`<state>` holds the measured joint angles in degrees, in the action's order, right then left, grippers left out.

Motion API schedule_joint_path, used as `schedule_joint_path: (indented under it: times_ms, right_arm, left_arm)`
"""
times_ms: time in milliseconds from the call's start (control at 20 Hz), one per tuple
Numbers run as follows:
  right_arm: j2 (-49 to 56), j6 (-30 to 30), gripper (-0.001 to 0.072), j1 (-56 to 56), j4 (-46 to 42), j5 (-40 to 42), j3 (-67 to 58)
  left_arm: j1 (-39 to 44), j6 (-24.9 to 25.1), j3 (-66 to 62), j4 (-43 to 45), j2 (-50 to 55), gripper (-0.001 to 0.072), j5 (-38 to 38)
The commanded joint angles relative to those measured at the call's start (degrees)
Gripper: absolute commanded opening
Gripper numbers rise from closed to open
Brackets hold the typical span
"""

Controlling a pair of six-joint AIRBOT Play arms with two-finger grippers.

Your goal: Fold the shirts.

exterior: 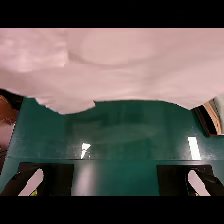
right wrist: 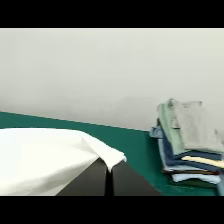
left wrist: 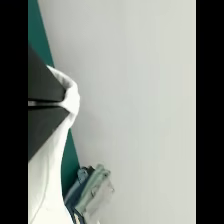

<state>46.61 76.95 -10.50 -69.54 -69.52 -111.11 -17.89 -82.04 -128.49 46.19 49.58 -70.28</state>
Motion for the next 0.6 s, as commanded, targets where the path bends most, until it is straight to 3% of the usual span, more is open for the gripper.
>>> schedule_joint_path:
  times_ms: [0,150,300,450,550]
  right_arm:
    - [2.29,2.16,0.0011,0.04,-8.2,-9.35,-8.76]
    - [7.78,2.16,0.0011,0.04,-7.98,-16.87,-9.4]
    - [13.16,2.16,0.0011,0.04,-8.07,-19.28,0.42]
    - [21.31,2.16,0.0011,0.17,-8.07,-21.94,9.42]
    - [26.95,2.19,0.0011,0.33,-8.02,-21.94,13.86]
  left_arm:
    - [-0.02,-0.42,-4.13,-8.07,0.09,0.0023,2.64]
    - [-0.02,-0.07,4.74,-4.44,0.17,0.0023,2.32]
    - [0.0,0.0,22.73,-4.2,2.6,0.0023,-1.57]
    - [0.87,1.7,36.85,-2.86,9.81,0.0023,-4.92]
    - [4.76,3.06,43.01,2.8,16.26,0.0023,-3.67]
